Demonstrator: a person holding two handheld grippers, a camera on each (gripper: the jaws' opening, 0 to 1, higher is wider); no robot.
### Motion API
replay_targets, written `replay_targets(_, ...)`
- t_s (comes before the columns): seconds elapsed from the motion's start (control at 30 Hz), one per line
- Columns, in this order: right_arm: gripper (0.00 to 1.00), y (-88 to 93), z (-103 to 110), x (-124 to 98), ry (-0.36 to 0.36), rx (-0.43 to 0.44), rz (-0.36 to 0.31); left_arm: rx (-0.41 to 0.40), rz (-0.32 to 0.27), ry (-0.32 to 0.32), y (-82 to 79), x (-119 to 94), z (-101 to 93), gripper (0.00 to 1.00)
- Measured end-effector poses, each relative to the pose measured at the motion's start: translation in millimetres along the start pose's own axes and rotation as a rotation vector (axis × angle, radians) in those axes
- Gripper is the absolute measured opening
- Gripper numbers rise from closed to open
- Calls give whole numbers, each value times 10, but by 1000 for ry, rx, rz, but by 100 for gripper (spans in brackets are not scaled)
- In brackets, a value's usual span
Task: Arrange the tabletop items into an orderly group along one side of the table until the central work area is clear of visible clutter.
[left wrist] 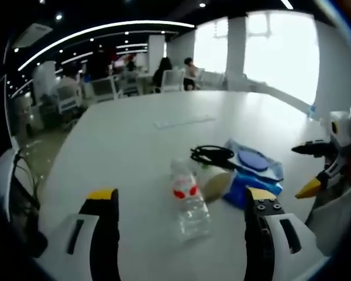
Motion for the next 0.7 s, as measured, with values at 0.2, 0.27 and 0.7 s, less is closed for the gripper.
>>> replay_targets(0.2, 100, -2, -10, -5, 6, 2, -4, -3, 25, -13, 9, 121, -32, 80)
replay_targets(0.27, 100, 1, -15, -6, 7, 3, -3, -5, 34, -19, 2, 162, -34, 79)
replay_targets(0.7, 100, 38, -56, -8, 18, 10, 13, -25, 73, -60, -41, 431, 5, 66)
Point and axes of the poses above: the point that each gripper's makers call its tool centre point, and the gripper's own axes: x roughly forward along the fingers, z roughly to its left, y roughly out of its underside, the point moved 6 cm from there along -x, roughly backward along the fingers, and after that the axes turned 3 degrees about -x, right-handed, at the moved point
